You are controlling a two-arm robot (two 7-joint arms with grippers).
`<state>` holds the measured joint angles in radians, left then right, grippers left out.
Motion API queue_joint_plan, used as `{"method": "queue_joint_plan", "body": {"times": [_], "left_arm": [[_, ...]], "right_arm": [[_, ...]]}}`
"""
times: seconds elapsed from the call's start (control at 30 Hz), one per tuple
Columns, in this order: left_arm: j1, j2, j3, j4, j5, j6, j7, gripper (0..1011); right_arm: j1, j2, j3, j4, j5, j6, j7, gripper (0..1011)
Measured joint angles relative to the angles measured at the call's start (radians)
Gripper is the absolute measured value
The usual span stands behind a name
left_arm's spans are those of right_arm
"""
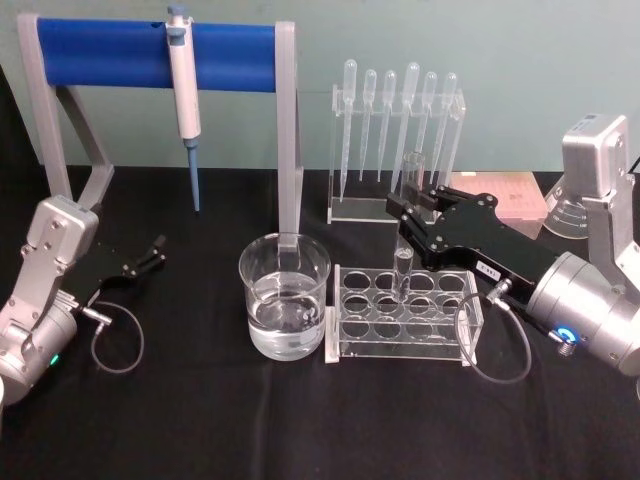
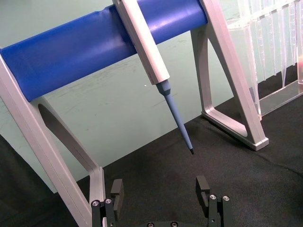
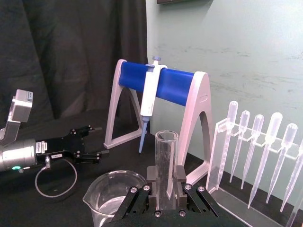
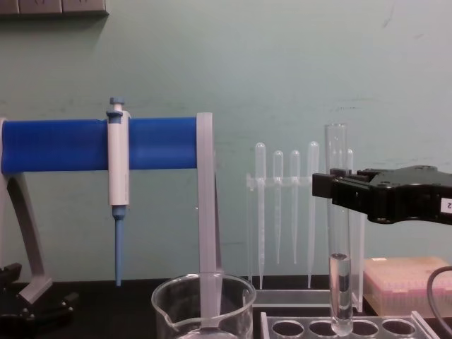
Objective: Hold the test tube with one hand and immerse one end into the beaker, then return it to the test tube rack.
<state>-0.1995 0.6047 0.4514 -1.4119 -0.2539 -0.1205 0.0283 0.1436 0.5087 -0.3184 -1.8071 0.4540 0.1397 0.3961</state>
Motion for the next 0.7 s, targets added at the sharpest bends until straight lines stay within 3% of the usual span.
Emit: {"method": "queue_joint_plan", "body": {"times": [0.7], "left_arm": [[0.0,0.0,0.0,0.0,0.0,0.0,0.0,1000]], "right_arm": [[0.0,0.0,0.0,0.0,0.0,0.0,0.0,226]]}}
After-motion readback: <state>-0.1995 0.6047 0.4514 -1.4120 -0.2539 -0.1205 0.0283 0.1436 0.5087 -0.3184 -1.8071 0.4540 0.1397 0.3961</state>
